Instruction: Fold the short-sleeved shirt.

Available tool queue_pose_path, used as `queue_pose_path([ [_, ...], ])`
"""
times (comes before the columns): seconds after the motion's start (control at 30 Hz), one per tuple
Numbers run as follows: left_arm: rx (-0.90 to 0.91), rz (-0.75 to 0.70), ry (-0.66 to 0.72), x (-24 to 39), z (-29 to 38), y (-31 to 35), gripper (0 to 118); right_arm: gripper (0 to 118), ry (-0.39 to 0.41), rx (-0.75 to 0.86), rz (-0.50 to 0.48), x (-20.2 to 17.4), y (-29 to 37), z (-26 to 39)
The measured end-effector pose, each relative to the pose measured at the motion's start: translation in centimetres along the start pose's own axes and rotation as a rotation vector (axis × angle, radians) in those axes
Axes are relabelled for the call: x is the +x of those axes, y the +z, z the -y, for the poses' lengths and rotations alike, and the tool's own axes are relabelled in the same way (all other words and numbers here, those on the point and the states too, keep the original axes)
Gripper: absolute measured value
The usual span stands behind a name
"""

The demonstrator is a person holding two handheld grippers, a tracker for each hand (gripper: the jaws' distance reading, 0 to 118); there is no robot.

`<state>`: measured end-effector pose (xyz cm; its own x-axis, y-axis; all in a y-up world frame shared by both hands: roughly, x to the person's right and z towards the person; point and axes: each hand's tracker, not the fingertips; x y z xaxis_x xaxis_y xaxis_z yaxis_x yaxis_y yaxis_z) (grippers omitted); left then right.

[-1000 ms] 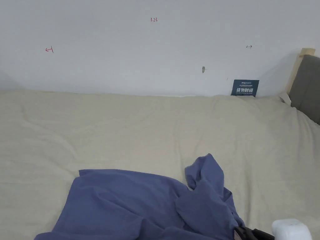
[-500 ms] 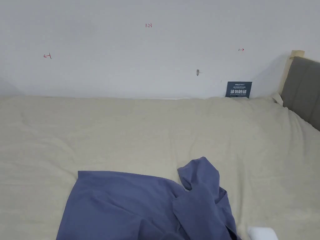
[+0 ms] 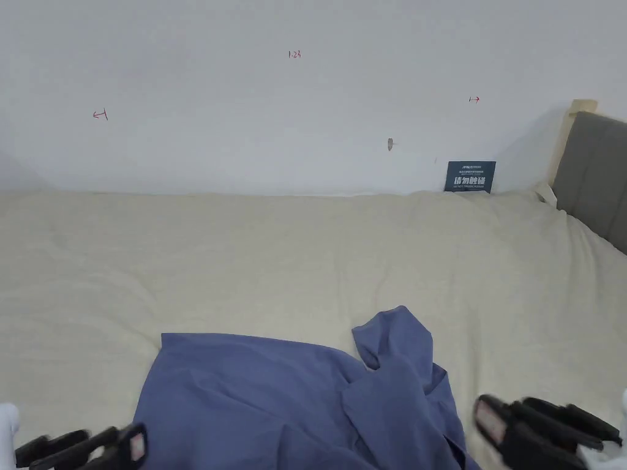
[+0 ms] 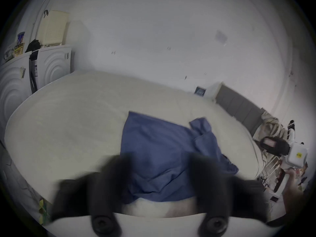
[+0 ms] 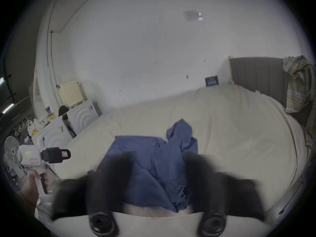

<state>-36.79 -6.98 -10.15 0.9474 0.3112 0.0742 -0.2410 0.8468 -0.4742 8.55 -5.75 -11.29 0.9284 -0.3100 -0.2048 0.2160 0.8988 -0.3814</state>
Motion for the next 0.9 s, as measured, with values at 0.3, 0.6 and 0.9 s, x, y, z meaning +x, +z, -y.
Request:
queue_pose_path([
  [0.3,-0.004,-0.039,-0.030,-0.4,-4.8,-1.8,0,0,0.005,-0.031,0.032,-0.6,-1.5,0.5],
  [0.6,-0.534,-0.049,-0.025,-7.1,-17.6,-22.7,0,0,0.019,-0.104,-0.084,-2.2,-6.6,-0.6],
  [0.9,-0.622,-0.126,-0.058,-10.9,-15.4,-36.6,113,0,0.060,-0.204,-0.104,-1.1,-11.7,0.3],
])
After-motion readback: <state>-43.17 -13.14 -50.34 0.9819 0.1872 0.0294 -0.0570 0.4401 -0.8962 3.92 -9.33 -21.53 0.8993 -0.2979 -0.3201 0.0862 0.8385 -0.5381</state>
